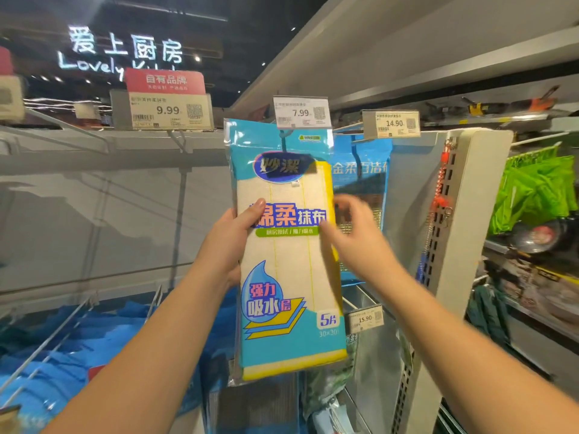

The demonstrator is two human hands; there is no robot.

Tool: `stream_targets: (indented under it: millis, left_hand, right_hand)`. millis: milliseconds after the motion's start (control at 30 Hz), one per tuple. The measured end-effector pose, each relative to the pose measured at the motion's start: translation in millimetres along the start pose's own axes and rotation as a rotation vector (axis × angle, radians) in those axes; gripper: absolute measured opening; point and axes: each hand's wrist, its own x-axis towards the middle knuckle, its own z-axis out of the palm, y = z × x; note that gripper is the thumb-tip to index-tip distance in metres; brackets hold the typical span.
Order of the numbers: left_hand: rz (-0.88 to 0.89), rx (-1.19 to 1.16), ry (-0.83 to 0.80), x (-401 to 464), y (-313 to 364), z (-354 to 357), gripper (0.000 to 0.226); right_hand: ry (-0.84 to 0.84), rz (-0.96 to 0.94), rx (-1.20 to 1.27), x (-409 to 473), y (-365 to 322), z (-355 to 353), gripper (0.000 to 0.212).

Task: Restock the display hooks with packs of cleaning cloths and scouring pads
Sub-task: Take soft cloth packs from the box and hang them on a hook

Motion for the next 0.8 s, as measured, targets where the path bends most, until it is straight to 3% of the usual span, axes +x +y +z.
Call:
stream_targets:
  millis: [100, 267, 367, 467, 600, 800]
  left_hand:
    - [0.001, 0.028, 0.026, 14.6, -8.1, -5.6, 0.029]
    - [0.042, 0.137, 0.064, 26.3, -20.7, -15.3, 0.033]
    - [0.133, 0.476, 0.149, 34.4, -37.7, -35.8, 0.044]
    - [0.145, 0.72, 0.198, 45.1, -49.8, -55.1, 0.038]
    - [0.191, 0.862, 0.269, 60.8, -45.7, -62.1, 0.034]
    - [0.185, 0.792, 0.253, 83.3, -43.6, -65.2, 0.02]
  right_hand:
    - [-0.16, 0.261, 0.178, -51.2, 23.6, 38.5, 0.074]
    - [-0.136, 0.261, 0.226, -55.7, 41.7, 71.9, 0.085]
    - [-0.101, 0.297, 0.127, -40.9, 49.9, 80.9, 0.082]
    - [-0.124, 0.318, 0.038, -27.2, 51.0, 91.5, 0.083]
    - [-0.129, 0.359, -0.043, -12.6, 45.6, 115.6, 0.084]
    - [-0.107, 0.438, -0.22, 9.3, 35.3, 144.5, 0.081]
